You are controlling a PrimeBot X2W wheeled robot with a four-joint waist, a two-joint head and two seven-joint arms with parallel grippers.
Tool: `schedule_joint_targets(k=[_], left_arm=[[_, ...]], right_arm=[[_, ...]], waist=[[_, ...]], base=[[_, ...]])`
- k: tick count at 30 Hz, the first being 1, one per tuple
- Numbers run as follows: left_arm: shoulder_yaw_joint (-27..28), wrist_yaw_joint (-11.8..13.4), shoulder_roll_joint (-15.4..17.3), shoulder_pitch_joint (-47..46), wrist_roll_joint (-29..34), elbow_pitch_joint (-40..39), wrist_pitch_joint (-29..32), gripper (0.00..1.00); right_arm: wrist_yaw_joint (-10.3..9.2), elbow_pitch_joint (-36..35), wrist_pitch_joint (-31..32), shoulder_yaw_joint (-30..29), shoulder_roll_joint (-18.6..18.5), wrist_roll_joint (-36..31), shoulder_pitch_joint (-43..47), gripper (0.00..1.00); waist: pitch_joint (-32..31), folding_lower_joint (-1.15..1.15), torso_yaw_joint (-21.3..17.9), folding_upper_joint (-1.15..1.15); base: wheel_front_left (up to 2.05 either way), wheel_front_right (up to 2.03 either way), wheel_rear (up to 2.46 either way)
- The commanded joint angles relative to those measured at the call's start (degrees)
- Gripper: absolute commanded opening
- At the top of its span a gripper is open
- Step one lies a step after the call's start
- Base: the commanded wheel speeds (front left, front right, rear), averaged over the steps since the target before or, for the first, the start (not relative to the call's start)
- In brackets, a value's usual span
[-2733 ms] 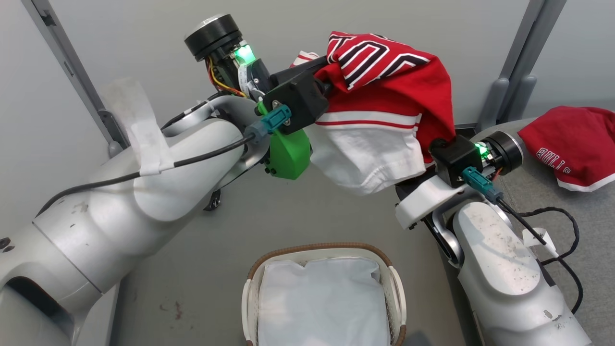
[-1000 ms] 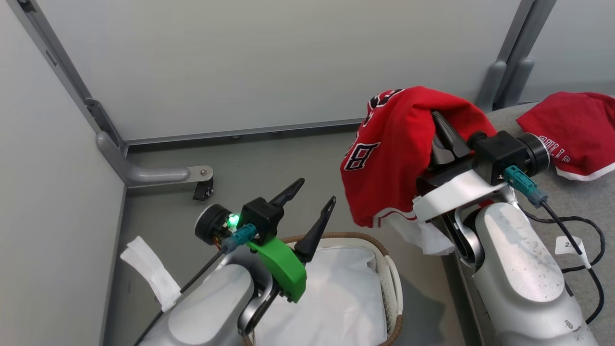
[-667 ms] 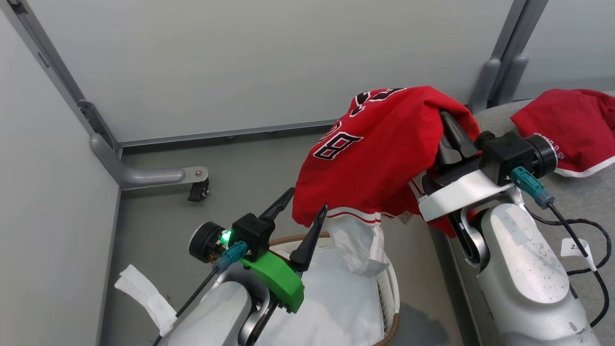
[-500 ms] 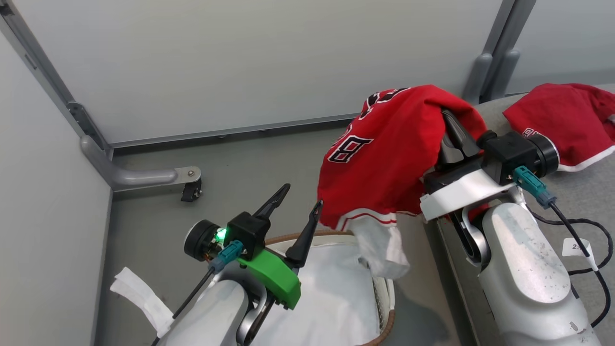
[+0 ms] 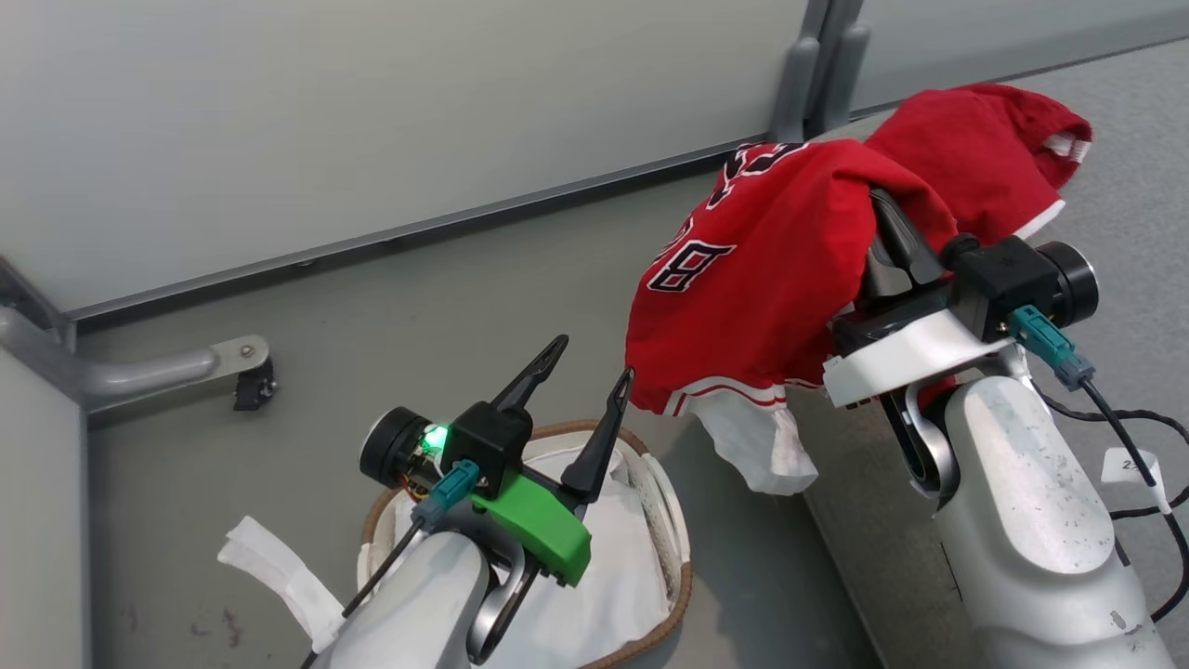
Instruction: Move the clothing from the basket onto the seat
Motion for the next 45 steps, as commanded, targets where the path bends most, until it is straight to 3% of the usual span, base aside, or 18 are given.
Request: schedule_joint_targets(k=[1, 12, 26, 33, 45], left_arm=[[-0.19, -0.23, 0.09, -0.58, 0.16, -0.28, -0.17, 1.0], [-2.31, -0.23, 1.44, -2.29, -0.62, -0.23, -0.12, 1.0], [-3.97, -0.24, 2.24, -3.53, -0.62, -1.47, -0.11, 1.0], [-3.77, -0.24, 3.35, -6.58, 0.52, -2.08, -0.11, 1.0], [-3.49, -0.24, 5.89, -12.27, 3.33, -5.56, -0.11, 1.0]], right_arm=[[-0.08, -0.4, -0.03, -0.27, -0.15, 0.09, -0.67, 0.0], [-0.08, -0.76, -0.03, -1.82, -0.13, 0.61, -0.59, 0.0], [-0.08, -1.98, -0.03, -8.02, -0.56, -2.17, -6.58, 0.0], [-0.08, -2.68, -0.02, -15.22, -6.06, -2.98, -18.1, 0.0], [-0.08, 3.62, -0.02, -26.15, -20.75, -4.37, -35.94, 0.0]], waist=[[3.3, 0.0, -5.79, 0.0], [5.96, 0.0, -11.53, 0.0], [9.84, 0.0, -9.48, 0.0], [16.37, 0.0, -5.94, 0.0], [29.55, 0.0, -0.8, 0.0]], base=[[0.0, 0.0, 0.0], [0.0, 0.0, 0.0], [0.0, 0.0, 0.0], [0.0, 0.0, 0.0], [0.0, 0.0, 0.0]])
